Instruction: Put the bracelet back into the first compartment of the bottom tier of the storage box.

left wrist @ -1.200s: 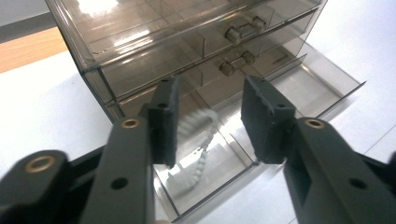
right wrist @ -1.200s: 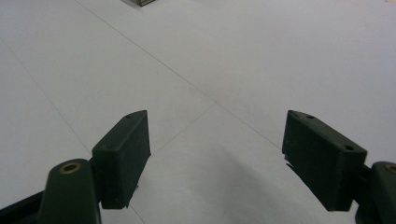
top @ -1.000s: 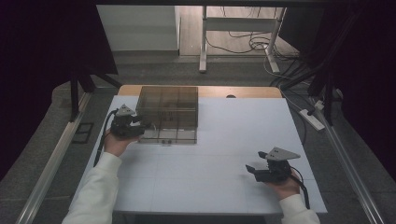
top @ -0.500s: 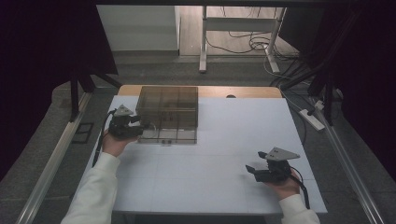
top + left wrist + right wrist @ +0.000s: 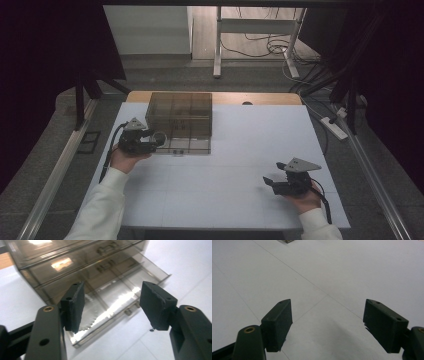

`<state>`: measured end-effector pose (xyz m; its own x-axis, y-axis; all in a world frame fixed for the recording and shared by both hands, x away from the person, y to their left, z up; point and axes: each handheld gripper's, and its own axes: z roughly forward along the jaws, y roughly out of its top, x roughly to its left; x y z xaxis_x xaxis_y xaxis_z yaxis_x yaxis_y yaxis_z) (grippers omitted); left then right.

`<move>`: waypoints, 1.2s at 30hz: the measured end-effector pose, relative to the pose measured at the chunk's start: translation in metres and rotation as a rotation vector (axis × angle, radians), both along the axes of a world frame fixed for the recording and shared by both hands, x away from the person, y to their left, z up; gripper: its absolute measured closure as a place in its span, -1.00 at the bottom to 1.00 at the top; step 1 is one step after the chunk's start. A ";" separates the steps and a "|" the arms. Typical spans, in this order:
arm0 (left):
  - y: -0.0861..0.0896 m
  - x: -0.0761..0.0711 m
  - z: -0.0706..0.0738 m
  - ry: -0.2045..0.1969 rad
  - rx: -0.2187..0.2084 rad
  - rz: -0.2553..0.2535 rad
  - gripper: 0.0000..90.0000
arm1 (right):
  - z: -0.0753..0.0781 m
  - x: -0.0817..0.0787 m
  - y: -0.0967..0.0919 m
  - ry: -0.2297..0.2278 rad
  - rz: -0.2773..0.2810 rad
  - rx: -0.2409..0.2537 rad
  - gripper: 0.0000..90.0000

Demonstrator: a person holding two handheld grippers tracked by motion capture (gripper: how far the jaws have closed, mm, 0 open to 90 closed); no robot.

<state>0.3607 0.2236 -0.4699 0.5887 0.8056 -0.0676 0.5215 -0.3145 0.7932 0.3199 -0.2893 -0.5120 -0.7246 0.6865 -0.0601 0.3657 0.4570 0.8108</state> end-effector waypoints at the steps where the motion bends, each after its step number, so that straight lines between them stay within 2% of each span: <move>1: -0.001 -0.001 0.000 0.000 -0.003 -0.004 -0.18 | 0.000 0.000 0.000 0.000 0.000 0.000 -0.48; 10: -0.006 -0.017 -0.001 0.023 -0.011 -0.044 -0.27 | 0.000 0.000 0.000 -0.001 0.000 0.000 -0.48; 16: -0.007 -0.023 -0.008 0.050 -0.022 -0.052 -0.28 | 0.000 0.000 0.000 0.000 0.001 0.002 -0.48; 19: -0.009 -0.026 -0.012 0.061 -0.014 -0.058 -0.30 | 0.000 0.000 0.000 0.001 0.001 0.003 -0.48; 27: -0.015 -0.027 -0.020 0.089 -0.006 -0.075 -0.30 | 0.000 0.001 0.000 -0.001 0.003 0.004 -0.48; 36: -0.023 -0.025 -0.030 0.117 0.035 -0.085 -0.31 | -0.001 0.001 0.001 -0.001 0.005 0.002 -0.48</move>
<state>0.3357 0.2008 -0.4994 0.6450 0.7560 -0.1119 0.5796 -0.3884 0.7164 0.3207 -0.2887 -0.5127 -0.7278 0.6832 -0.0594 0.3626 0.4570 0.8122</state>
